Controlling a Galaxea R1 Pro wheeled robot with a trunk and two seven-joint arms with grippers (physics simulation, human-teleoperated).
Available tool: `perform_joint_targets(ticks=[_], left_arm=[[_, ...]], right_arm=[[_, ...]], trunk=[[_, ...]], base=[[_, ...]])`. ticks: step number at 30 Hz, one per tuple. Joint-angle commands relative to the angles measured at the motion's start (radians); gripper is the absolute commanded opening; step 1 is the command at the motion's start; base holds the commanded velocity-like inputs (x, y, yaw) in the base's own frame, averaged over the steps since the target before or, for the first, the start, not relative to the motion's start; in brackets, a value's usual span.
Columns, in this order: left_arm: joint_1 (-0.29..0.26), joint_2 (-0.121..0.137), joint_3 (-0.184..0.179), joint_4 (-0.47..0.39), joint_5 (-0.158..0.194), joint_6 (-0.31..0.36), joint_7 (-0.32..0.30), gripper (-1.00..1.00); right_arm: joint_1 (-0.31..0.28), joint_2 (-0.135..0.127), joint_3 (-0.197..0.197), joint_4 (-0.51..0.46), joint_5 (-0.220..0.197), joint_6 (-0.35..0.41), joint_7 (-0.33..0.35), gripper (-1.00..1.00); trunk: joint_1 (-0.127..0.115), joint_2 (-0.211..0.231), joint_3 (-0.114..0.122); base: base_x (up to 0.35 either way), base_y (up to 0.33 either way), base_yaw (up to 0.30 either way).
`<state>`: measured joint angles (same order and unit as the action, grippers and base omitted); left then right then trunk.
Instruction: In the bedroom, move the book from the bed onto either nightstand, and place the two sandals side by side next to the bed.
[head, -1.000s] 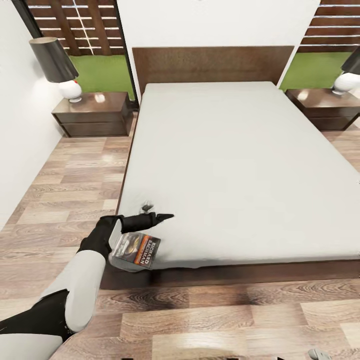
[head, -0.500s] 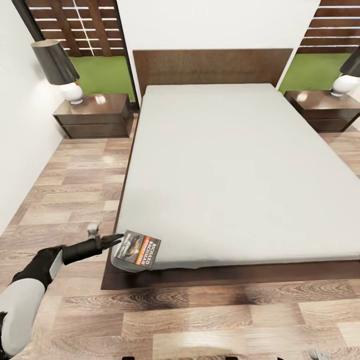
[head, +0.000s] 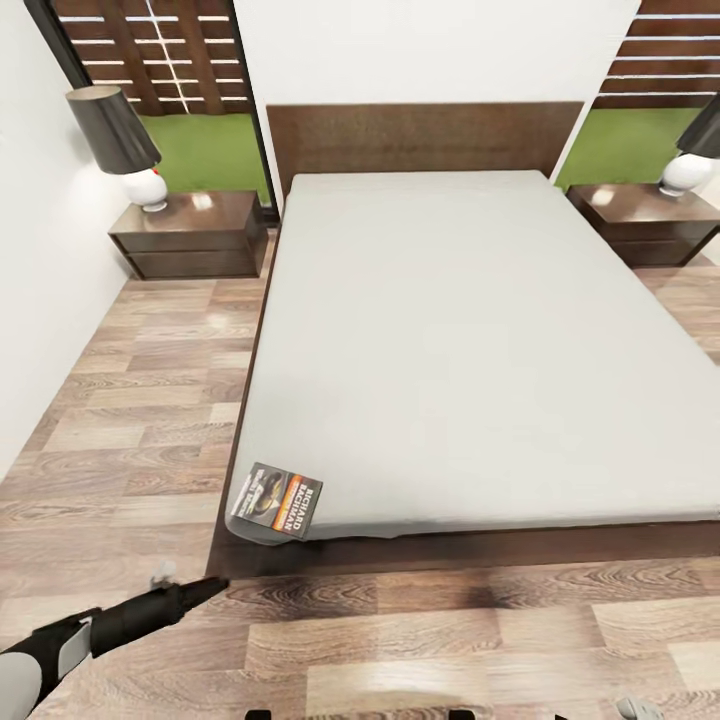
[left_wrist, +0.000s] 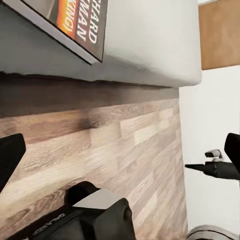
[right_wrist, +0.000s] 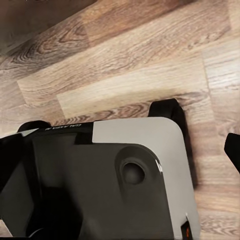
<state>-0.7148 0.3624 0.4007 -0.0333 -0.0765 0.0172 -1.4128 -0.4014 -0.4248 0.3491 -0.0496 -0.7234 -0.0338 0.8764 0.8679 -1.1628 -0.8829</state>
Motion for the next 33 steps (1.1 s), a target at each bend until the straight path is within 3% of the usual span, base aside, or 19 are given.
perform_joint_targets(ticks=[1,4,6,8,12,16,23,33], left_arm=[[0.009,0.002,0.015,0.003,-0.008,-0.005,-0.001,1.00],[0.050,0.009,0.014,0.010,-0.008,-0.025,0.031,1.00],[0.077,0.007,0.012,0.013,-0.008,-0.050,0.106,1.00],[0.082,0.000,0.012,0.013,-0.008,-0.059,0.139,1.00],[0.087,-0.030,0.012,0.015,-0.008,-0.068,0.236,1.00],[0.089,-0.076,0.012,0.015,-0.007,-0.069,0.339,1.00],[0.090,-0.105,0.012,0.015,-0.005,-0.069,0.397,1.00],[0.091,-0.116,0.012,0.015,-0.005,-0.069,0.435,1.00]], right_arm=[[0.000,0.000,0.008,0.001,-0.007,-0.004,0.002,1.00],[0.000,0.000,0.008,0.001,-0.007,-0.004,0.003,1.00],[0.000,0.000,0.008,0.001,-0.007,-0.004,0.003,1.00],[0.000,-0.001,0.008,0.001,-0.007,-0.005,0.003,1.00],[0.000,0.000,0.008,0.001,-0.006,-0.005,0.002,1.00],[0.000,0.000,0.008,0.001,-0.006,-0.005,0.002,1.00],[0.000,0.000,0.008,0.001,-0.005,-0.005,0.001,1.00],[0.000,0.001,0.008,0.001,-0.002,-0.006,-0.003,1.00]], trunk=[[-0.004,0.007,0.003],[-0.015,0.028,0.012],[-0.023,0.042,0.018],[-0.031,0.056,0.025],[-0.046,0.084,0.037],[-0.061,0.112,0.050],[-0.088,0.161,0.072],[-0.127,0.231,0.103]], base=[[0.000,0.000,0.000],[0.000,0.000,0.000],[0.000,0.000,0.000],[0.000,0.000,0.000],[0.000,0.000,0.000],[0.000,0.000,0.000],[0.000,0.000,0.000],[0.000,0.000,0.000]])
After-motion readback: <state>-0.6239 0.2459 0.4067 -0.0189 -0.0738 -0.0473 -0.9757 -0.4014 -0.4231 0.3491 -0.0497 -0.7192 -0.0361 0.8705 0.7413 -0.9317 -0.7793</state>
